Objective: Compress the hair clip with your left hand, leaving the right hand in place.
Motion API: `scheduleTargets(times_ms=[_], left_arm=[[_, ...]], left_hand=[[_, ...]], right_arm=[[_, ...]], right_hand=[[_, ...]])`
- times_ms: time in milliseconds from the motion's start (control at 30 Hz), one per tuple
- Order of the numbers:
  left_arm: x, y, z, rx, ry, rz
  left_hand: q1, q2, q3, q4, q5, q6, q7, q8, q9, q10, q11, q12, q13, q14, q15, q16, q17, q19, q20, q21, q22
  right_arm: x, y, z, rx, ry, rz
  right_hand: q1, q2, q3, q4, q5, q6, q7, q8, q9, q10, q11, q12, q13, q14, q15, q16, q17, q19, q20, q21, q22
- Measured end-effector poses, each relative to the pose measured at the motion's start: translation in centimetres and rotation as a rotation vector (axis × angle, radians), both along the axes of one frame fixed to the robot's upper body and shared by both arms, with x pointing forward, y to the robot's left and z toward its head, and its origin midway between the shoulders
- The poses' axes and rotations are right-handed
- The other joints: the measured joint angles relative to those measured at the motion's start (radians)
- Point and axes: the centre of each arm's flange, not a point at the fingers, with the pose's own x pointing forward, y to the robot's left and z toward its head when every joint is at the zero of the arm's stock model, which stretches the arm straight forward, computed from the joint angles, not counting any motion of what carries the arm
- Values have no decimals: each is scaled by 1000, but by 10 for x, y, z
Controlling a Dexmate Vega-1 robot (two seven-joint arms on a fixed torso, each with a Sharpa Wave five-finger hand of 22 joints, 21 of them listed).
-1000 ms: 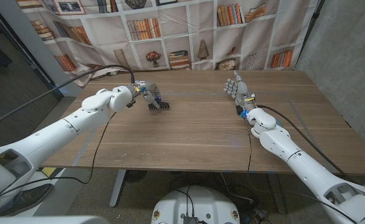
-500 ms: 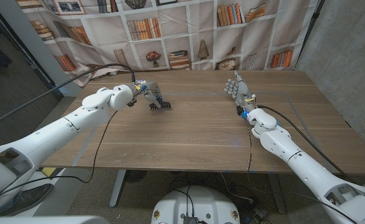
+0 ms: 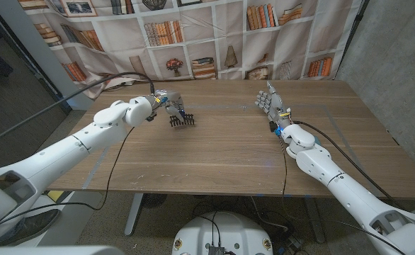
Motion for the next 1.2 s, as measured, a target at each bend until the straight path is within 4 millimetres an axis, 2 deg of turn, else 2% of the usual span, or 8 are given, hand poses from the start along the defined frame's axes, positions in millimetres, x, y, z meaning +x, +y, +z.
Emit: scheduleTargets(times_ms=[467, 1200], left_arm=[[-5, 2, 2, -18, -48, -3], [-25, 10, 10, -71, -94, -15]], left_hand=[[4, -4, 8, -8, -1, 13, 2, 9, 6, 1, -1, 22, 37, 8, -1, 0, 5, 0, 0, 0, 0], [20, -20, 19, -19, -12, 27, -2, 16, -3, 1, -1, 51, 94, 16, -5, 0, 4, 0, 0, 0, 0]], right_arm=[[0, -1, 0, 1, 0, -1], [-11, 3, 4, -12, -19, -5]], right_hand=[[0, 0, 0, 0, 0, 0, 0, 0, 0, 0, 0, 0, 0, 0, 0, 0, 0, 0, 0, 0, 0], [0, 0, 0, 0, 0, 0, 0, 0, 0, 0, 0, 0, 0, 0, 0, 0, 0, 0, 0, -4, 0]])
